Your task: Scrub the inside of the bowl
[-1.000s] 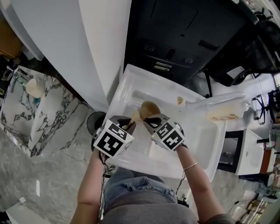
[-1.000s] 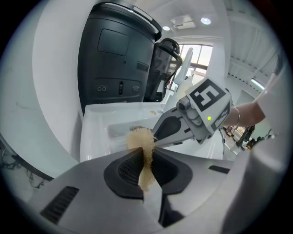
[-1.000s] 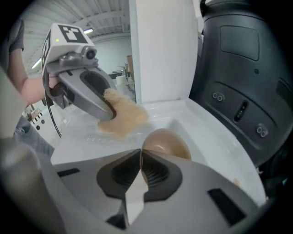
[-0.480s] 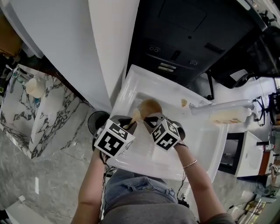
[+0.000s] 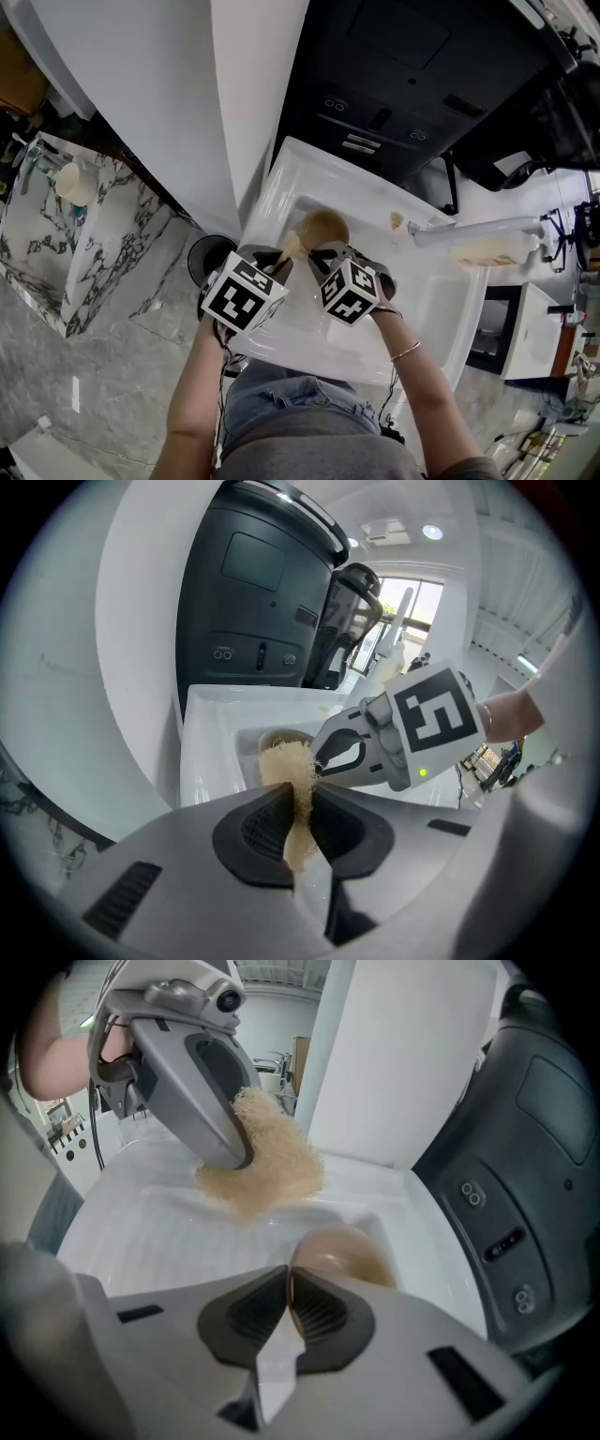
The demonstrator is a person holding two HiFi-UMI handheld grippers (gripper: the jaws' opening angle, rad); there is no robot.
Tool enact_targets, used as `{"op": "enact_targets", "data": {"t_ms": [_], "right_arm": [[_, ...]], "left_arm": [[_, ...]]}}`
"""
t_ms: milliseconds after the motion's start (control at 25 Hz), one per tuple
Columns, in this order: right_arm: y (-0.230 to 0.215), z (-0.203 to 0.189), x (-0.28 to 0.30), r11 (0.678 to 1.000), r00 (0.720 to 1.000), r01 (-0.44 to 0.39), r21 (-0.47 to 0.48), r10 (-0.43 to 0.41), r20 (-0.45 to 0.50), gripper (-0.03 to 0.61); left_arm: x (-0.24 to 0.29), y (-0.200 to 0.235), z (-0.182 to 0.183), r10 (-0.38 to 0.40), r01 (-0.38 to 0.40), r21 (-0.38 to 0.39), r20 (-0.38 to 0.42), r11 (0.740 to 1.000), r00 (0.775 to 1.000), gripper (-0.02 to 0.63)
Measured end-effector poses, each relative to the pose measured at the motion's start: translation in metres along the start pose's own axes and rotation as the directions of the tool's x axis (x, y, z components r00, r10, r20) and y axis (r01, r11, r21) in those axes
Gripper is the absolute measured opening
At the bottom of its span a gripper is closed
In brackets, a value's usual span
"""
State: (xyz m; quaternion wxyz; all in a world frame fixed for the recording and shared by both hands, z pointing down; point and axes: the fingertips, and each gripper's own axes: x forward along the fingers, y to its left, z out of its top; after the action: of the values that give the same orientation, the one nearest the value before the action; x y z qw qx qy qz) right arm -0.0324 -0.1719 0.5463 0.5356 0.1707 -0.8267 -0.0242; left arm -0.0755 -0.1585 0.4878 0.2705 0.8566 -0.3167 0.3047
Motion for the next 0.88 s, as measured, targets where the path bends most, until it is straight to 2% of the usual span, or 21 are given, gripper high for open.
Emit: {"op": "enact_targets", "data": {"t_ms": [280, 480, 680, 880], "right_arm": [[-0.001, -0.002, -0.002, 1.0, 1.0, 0.004, 0.01, -0.004, -0.006, 0.029], [-0.001, 0.002, -0.003, 1.0, 1.0, 0.017, 0.009, -0.017, 0.002, 0.064], [-0.004, 0.006, -0.011, 0.999, 0.999, 0.036, 0.02, -0.036, 0.022, 0.069], [-0.01, 0.013, -0.036, 0.992, 0.993, 0.06, 0.108, -0.07, 0.09, 0.067]], "left_arm": [[0.001, -0.003, -0.001, 0.007, -0.007, 0.023, -0.009, 1.0, 1.0, 0.046], [-0.001, -0.003, -0.001, 0.015, -0.014, 0.034, -0.018, 0.999, 1.0, 0.046], [-0.003, 0.001, -0.001, 0.024, -0.024, 0.039, -0.016, 0.999, 1.0, 0.046], [-0.006, 0.002, 0.003, 0.045, -0.045, 0.042, 0.012, 0.998, 0.999, 0.046]]}}
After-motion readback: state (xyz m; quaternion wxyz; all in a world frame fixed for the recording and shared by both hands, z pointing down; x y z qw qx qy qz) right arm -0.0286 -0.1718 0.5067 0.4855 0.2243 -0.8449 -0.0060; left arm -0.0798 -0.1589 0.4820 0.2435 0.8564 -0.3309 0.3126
